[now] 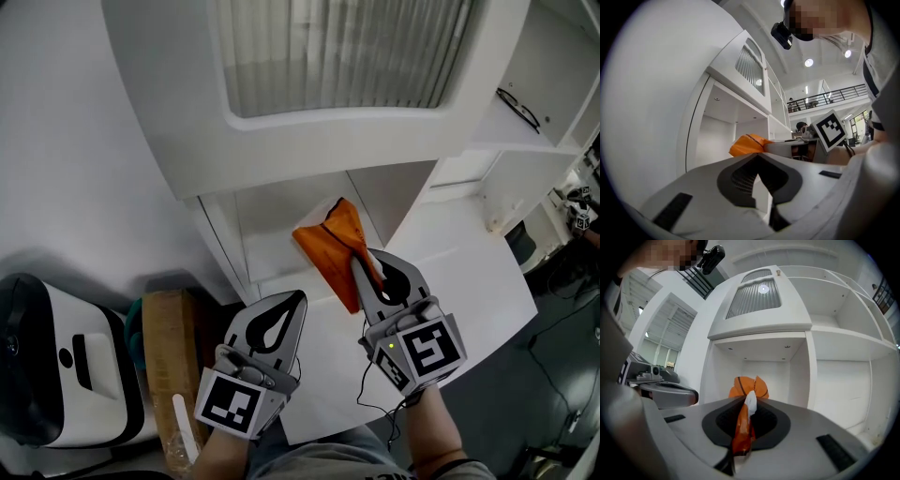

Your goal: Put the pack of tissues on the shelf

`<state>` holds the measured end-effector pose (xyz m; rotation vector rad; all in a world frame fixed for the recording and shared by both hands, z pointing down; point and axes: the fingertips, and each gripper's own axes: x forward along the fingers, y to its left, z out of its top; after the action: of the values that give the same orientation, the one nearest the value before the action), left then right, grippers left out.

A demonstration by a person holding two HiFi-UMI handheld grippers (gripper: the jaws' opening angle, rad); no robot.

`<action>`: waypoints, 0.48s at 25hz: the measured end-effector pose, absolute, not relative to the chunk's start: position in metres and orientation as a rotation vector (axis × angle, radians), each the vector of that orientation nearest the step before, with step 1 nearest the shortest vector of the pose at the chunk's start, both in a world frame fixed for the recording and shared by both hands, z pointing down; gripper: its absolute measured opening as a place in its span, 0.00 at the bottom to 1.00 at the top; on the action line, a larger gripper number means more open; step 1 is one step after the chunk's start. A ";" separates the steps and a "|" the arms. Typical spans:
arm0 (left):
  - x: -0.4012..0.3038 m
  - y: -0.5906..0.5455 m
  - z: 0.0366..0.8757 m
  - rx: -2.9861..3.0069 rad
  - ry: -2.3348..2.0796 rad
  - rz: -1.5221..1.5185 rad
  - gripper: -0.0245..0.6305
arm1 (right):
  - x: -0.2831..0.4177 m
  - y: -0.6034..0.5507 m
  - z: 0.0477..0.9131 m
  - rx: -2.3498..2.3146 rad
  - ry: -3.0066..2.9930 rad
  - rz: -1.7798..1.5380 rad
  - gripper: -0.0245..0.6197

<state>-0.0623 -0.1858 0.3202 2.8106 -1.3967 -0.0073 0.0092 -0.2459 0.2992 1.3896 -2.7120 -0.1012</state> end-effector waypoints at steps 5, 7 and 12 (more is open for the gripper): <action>-0.067 -0.192 0.323 2.826 -1.344 -0.011 0.08 | 0.005 -0.254 0.297 1.428 -2.666 -0.125 0.10; -0.068 -0.194 0.324 2.836 -1.318 -0.014 0.08 | 0.004 -0.256 0.296 1.441 -2.643 -0.129 0.10; -0.067 -0.197 0.328 2.856 -1.255 -0.011 0.08 | 0.002 -0.263 0.297 1.471 -2.589 -0.129 0.10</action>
<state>-0.0672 -0.1967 0.3276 2.8565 -1.2552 -0.0115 0.0024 -0.2626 0.2971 1.4711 -2.5890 -0.1286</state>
